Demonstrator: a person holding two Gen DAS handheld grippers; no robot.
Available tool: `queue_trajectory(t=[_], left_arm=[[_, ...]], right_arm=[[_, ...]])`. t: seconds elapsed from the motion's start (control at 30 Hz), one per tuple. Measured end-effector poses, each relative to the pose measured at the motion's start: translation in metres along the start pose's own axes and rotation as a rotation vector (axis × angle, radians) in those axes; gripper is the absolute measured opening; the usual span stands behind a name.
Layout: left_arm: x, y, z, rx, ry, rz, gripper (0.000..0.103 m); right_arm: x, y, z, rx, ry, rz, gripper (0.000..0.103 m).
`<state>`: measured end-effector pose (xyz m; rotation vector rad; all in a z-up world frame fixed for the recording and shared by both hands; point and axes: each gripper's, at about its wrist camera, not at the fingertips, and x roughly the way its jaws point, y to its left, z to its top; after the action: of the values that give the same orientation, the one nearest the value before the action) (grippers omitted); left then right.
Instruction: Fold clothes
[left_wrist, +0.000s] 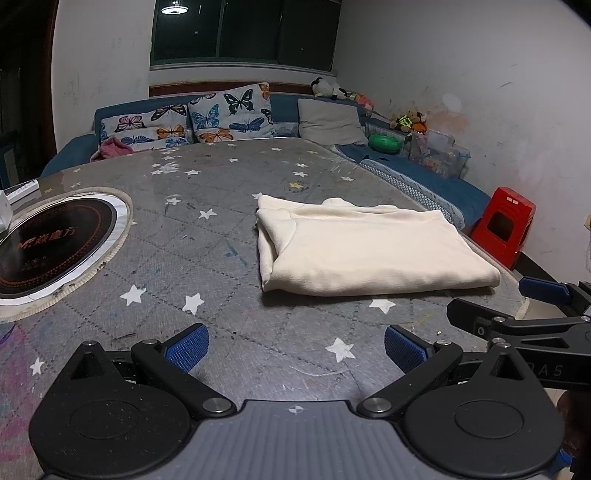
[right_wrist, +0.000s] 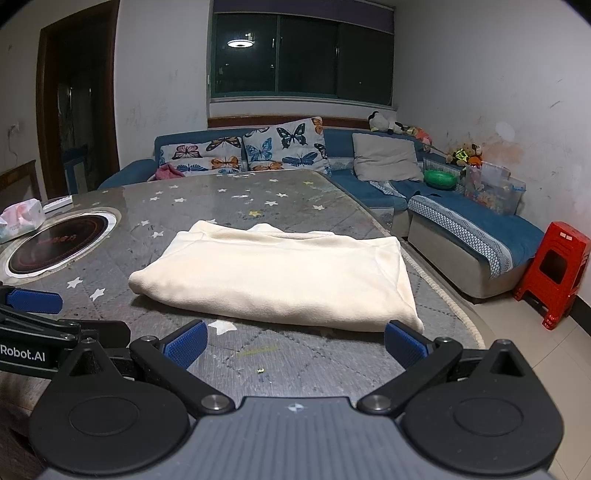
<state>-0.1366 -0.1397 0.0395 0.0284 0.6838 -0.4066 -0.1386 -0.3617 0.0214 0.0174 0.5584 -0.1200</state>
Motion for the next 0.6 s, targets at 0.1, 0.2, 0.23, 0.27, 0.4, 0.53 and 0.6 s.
queue_trajectory(t=[0.1, 0.2, 0.23, 0.27, 0.4, 0.53, 0.6], left_arm=[[0.0017, 0.0005, 0.0005, 0.000, 0.004, 0.000, 0.103], [0.0030, 0.0005, 0.0009, 0.001, 0.007, 0.000, 0.103], [0.0033, 0.0005, 0.0011, 0.001, 0.008, 0.000, 0.103], [0.0037, 0.0005, 0.0012, 0.002, 0.009, 0.000, 0.103], [0.0051, 0.0004, 0.0019, 0.004, 0.013, 0.000, 0.103], [0.0064, 0.0001, 0.0030, 0.006, 0.014, 0.001, 0.103], [0.0071, 0.0000, 0.0035, 0.007, 0.015, 0.002, 0.103]], right_arm=[[0.0022, -0.0002, 0.0000, 0.001, 0.004, 0.002, 0.103], [0.0036, -0.0004, 0.0003, 0.000, 0.006, 0.002, 0.103], [0.0040, -0.0005, 0.0005, 0.000, 0.007, 0.002, 0.103], [0.0043, -0.0007, 0.0006, 0.000, 0.007, 0.002, 0.103], [0.0057, -0.0021, 0.0008, 0.003, 0.010, 0.002, 0.103], [0.0069, -0.0028, 0.0017, 0.007, 0.011, 0.003, 0.103], [0.0074, -0.0031, 0.0021, 0.009, 0.011, 0.003, 0.103]])
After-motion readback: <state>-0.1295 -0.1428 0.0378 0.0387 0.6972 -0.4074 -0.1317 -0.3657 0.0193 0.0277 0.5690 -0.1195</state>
